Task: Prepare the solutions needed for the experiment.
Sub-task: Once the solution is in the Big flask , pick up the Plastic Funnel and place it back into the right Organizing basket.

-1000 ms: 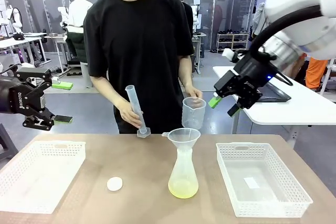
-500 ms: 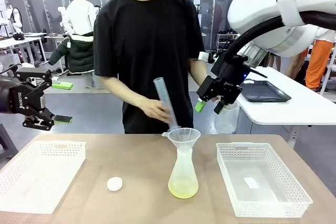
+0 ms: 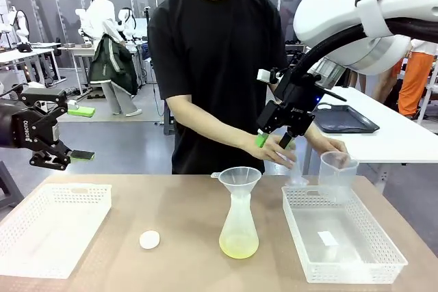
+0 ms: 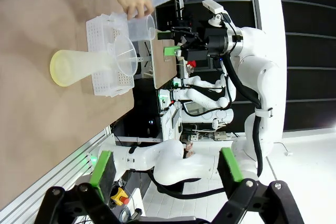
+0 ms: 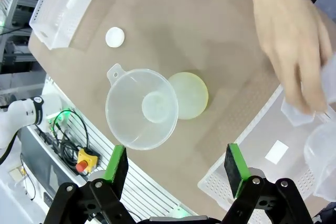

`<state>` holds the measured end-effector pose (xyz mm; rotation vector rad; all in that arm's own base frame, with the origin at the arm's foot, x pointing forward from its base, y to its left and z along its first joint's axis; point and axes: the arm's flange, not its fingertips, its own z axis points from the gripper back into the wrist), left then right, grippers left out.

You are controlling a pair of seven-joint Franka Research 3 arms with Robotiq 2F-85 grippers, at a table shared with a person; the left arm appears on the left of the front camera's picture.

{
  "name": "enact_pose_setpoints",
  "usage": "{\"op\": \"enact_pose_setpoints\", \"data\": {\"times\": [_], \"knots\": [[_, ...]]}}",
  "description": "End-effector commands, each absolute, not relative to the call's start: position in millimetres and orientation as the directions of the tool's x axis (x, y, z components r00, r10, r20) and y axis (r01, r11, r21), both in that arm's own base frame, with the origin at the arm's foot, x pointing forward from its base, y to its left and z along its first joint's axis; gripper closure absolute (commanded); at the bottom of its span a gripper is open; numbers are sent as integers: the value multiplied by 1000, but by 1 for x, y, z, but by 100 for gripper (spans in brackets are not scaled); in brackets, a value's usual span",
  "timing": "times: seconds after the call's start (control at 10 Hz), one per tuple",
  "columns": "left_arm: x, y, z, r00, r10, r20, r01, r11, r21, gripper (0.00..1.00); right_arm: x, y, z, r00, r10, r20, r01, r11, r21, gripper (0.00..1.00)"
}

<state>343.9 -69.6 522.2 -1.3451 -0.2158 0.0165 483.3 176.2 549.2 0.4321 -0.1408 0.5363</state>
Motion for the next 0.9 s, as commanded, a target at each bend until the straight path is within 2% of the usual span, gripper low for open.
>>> {"op": "enact_pose_setpoints", "data": {"times": [0.0,0.4,0.8], "knots": [[344,-72,525,979,140,145,115,200,-973,0,480,176,551,857,454,245,-515,770,375,7],[344,-72,525,979,140,145,115,200,-973,0,504,195,539,796,578,182,-601,717,353,7],[344,-72,525,979,140,145,115,200,-973,0,521,212,524,762,643,77,-620,690,374,7]]}}
